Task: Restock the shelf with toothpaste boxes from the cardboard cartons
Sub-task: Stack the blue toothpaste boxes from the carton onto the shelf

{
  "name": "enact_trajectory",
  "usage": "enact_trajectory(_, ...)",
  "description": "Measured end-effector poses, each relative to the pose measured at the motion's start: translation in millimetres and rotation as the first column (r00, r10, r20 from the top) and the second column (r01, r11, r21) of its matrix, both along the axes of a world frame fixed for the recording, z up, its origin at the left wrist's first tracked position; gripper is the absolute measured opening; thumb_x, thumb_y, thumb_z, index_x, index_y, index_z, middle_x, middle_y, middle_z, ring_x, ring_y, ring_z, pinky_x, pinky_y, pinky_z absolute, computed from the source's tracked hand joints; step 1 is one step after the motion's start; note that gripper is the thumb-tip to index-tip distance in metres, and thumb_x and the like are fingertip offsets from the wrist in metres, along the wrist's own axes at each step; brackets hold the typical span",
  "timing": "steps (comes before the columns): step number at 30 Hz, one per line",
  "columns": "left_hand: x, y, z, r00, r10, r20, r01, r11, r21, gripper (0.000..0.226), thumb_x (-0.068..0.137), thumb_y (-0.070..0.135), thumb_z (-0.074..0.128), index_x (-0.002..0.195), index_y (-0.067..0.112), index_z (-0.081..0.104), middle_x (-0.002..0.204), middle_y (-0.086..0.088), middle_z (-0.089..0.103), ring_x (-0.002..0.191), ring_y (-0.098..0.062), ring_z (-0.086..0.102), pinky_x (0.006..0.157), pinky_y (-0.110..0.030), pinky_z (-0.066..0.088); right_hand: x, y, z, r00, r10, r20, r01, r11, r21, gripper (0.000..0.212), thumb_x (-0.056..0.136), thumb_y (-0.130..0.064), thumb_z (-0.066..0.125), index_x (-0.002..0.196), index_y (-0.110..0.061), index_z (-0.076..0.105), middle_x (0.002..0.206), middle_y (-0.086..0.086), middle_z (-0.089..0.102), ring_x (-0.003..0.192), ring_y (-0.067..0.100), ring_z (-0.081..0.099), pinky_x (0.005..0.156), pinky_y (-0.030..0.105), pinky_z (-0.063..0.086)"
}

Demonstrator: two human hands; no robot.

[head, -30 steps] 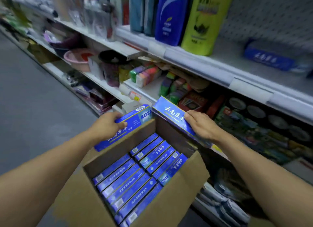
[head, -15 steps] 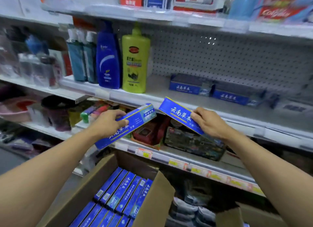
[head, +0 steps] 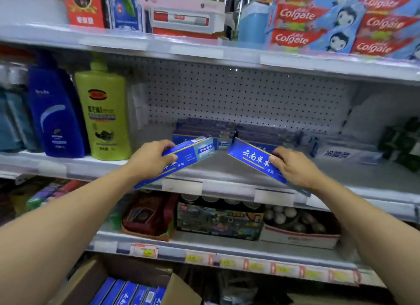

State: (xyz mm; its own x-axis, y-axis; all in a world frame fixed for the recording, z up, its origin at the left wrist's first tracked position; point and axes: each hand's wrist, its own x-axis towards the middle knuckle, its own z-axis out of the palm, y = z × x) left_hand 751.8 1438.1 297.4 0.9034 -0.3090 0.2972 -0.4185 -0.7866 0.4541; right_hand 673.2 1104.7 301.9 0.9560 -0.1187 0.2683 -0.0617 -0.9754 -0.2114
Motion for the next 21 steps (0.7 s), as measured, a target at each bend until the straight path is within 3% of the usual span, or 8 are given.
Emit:
enact_trajectory(4, 41, -42, 9, 0.998, 0.045, 0.048, -0.053, 0.982, 0.183, 0.037, 0.094, 0.030, 0.050, 0.131, 0.023, 0.050, 0.126, -0.006, 0.058, 0.114, -0.029, 0.052, 0.095, -0.037, 0.039, 30, -33, 2, 0.999, -0.052, -0.017, 0.051, 0.998, -0.028, 0.032, 0.099, -0.035, 0.040, 0.112, -0.011, 0.056, 0.116, 0.015, 0.060, 0.104, 0.033, 0.055, 0.081, 0.038, 0.044)
enact_trajectory(8, 85, -75, 1, 0.998, -0.021, -0.055, 0.031, 0.980, 0.194, 0.037, 0.095, 0.025, 0.051, 0.131, 0.018, 0.049, 0.129, -0.006, 0.056, 0.113, -0.027, 0.051, 0.096, -0.035, 0.041, 64, -60, -3, 0.997, -0.019, -0.076, 0.014, 0.997, -0.077, 0.036, 0.099, -0.036, 0.038, 0.121, -0.012, 0.053, 0.121, 0.012, 0.057, 0.104, 0.029, 0.054, 0.086, 0.036, 0.044)
enact_trajectory(12, 113, -98, -12, 0.999, 0.050, -0.021, -0.038, 0.922, 0.384, 0.040, 0.095, 0.033, 0.048, 0.135, 0.031, 0.044, 0.140, -0.001, 0.046, 0.131, -0.025, 0.034, 0.108, -0.039, 0.026, 88, -71, -9, 0.994, 0.000, -0.113, -0.020, 0.985, -0.174, 0.039, 0.100, -0.038, 0.035, 0.129, -0.017, 0.050, 0.127, 0.008, 0.055, 0.112, 0.027, 0.053, 0.086, 0.031, 0.040)
enact_trajectory(16, 126, -109, -20, 0.999, 0.035, -0.004, -0.030, 0.911, 0.410, 0.043, 0.096, 0.033, 0.046, 0.138, 0.033, 0.038, 0.146, 0.001, 0.037, 0.135, -0.025, 0.025, 0.112, -0.043, 0.018, 104, -82, -21, 0.994, 0.101, -0.052, -0.110, 0.965, -0.239, 0.038, 0.098, -0.037, 0.040, 0.125, -0.013, 0.053, 0.124, 0.011, 0.056, 0.109, 0.029, 0.054, 0.088, 0.036, 0.044)
enact_trajectory(21, 134, -111, -26, 0.994, 0.006, 0.108, -0.045, 0.928, 0.369, 0.046, 0.092, 0.024, 0.052, 0.137, 0.029, 0.041, 0.144, -0.003, 0.033, 0.132, -0.028, 0.027, 0.108, -0.045, 0.024, 111, -83, -33, 0.982, 0.177, 0.061, -0.149, 0.937, -0.316, 0.040, 0.092, -0.032, 0.048, 0.119, -0.004, 0.059, 0.114, 0.019, 0.057, 0.104, 0.038, 0.057, 0.083, 0.041, 0.047)
